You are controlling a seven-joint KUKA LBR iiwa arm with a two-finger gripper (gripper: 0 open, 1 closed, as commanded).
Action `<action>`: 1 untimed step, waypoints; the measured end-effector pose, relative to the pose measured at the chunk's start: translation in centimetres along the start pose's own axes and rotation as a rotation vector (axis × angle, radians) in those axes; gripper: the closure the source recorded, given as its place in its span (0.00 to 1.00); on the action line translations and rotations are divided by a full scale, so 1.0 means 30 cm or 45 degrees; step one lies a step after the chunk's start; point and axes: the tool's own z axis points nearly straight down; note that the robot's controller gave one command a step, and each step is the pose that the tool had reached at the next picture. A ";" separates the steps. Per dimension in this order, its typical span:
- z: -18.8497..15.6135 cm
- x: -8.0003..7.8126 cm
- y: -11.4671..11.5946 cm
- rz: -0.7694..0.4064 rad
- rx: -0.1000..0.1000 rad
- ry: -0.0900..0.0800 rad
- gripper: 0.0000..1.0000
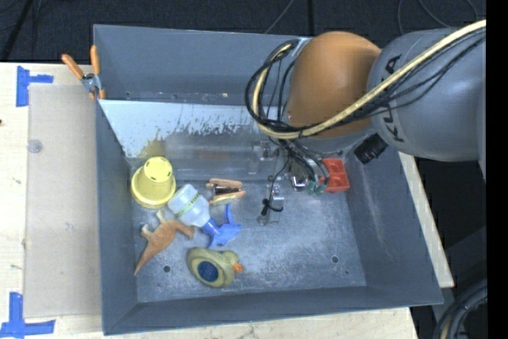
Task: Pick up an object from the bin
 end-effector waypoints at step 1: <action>-0.015 -0.005 -0.002 0.002 0.000 -0.010 0.00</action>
Offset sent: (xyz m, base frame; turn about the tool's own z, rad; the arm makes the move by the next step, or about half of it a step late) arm 0.0100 0.0434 -0.1151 -0.4168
